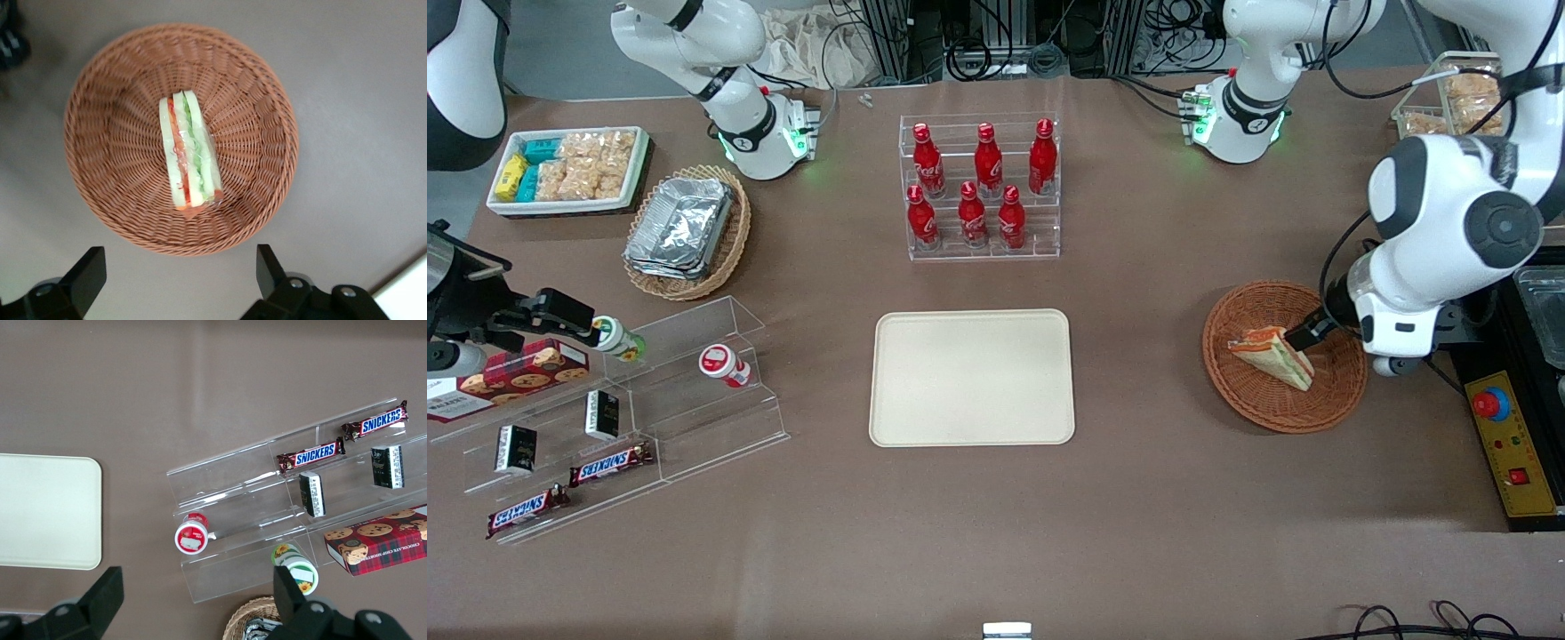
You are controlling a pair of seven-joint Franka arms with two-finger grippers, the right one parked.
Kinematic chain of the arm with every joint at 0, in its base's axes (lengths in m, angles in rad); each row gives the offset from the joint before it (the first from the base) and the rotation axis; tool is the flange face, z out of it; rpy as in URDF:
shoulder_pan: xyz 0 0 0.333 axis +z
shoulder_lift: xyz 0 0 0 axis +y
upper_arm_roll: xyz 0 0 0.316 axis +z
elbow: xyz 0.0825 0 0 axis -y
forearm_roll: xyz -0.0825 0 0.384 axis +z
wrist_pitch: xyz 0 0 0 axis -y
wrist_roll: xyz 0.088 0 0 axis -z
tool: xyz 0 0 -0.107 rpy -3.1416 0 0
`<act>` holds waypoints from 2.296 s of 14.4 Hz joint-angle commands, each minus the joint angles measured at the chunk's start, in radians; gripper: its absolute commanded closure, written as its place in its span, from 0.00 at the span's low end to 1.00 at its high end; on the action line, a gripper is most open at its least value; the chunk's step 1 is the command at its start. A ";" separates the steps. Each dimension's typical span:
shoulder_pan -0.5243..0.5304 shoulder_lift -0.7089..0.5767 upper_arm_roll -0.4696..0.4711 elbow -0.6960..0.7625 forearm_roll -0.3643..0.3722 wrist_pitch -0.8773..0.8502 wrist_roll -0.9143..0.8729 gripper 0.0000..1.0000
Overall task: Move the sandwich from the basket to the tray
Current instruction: 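Move the left gripper over the wicker basket toward the wrapped sandwich, then lower the left gripper and close it on the sandwich, then lift the sandwich out of the basket with the left gripper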
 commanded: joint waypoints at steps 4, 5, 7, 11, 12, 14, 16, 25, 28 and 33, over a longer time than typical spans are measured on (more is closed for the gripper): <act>-0.005 0.065 -0.003 -0.092 -0.012 0.167 -0.252 0.00; -0.005 0.060 -0.002 -0.123 -0.012 0.205 -0.256 0.00; 0.002 0.061 -0.002 -0.169 -0.010 0.271 -0.266 0.00; 0.006 0.097 0.001 -0.183 -0.006 0.331 -0.267 0.00; 0.006 0.106 0.004 -0.183 -0.006 0.339 -0.269 0.00; 0.006 0.129 0.004 -0.184 -0.004 0.371 -0.293 0.00; 0.006 0.144 0.006 -0.183 0.004 0.386 -0.303 0.02; 0.006 0.137 0.006 -0.169 0.010 0.380 -0.325 0.98; 0.004 0.083 0.004 -0.132 0.011 0.280 -0.332 1.00; -0.004 0.066 -0.003 0.153 0.019 -0.147 -0.309 1.00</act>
